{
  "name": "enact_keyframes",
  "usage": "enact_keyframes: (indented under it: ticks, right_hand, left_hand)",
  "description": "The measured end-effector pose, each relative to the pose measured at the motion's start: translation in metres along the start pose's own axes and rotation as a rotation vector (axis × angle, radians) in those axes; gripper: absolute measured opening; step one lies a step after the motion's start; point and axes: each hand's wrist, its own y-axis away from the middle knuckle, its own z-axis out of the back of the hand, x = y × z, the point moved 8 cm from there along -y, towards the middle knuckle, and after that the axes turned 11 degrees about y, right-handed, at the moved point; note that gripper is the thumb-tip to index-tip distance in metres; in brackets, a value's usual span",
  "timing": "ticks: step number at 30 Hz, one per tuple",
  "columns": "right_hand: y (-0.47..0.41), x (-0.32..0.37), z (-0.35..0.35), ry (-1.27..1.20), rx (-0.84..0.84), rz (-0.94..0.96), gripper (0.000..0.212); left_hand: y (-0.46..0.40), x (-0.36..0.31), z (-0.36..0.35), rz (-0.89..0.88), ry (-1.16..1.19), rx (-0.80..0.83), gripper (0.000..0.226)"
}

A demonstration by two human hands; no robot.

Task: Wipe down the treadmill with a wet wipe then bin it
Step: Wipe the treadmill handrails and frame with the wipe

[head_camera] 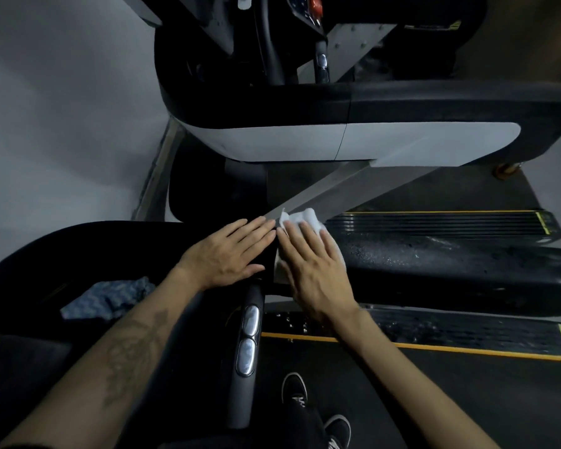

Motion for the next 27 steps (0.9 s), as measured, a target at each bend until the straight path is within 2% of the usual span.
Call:
enact_keyframes:
  ticks: [2, 7, 14, 21, 25, 27]
  right_hand:
    - [-0.008, -0.01, 0.0, -0.008, 0.019, -0.032, 0.057]
    - [0.021, -0.012, 0.003, -0.03, -0.046, -0.268, 0.057]
    - [-0.021, -0.008, 0.007, -0.041, 0.053, -0.058, 0.058]
    - [0.008, 0.004, 0.007, -0.072, -0.022, -0.296, 0.056]
    - [-0.018, 0.007, 0.009, -0.068, 0.016, -0.129, 0.056]
    - [-0.03, -0.003, 0.009, -0.065, 0.058, -0.106, 0.056]
  left_hand:
    - [0.003, -0.003, 0.005, 0.015, -0.043, -0.071, 0.065]
    - [0.004, 0.001, 0.007, 0.067, 0.001, -0.184, 0.063]
    - [0.006, 0.002, 0.01, 0.107, -0.006, -0.269, 0.063]
    - [0.013, 0.0, 0.01, 0.182, -0.055, -0.335, 0.062]
    - [0.013, 0.0, 0.009, 0.191, -0.032, -0.345, 0.06]
    - [0.013, 0.001, 0.008, 0.205, -0.008, -0.34, 0.059]
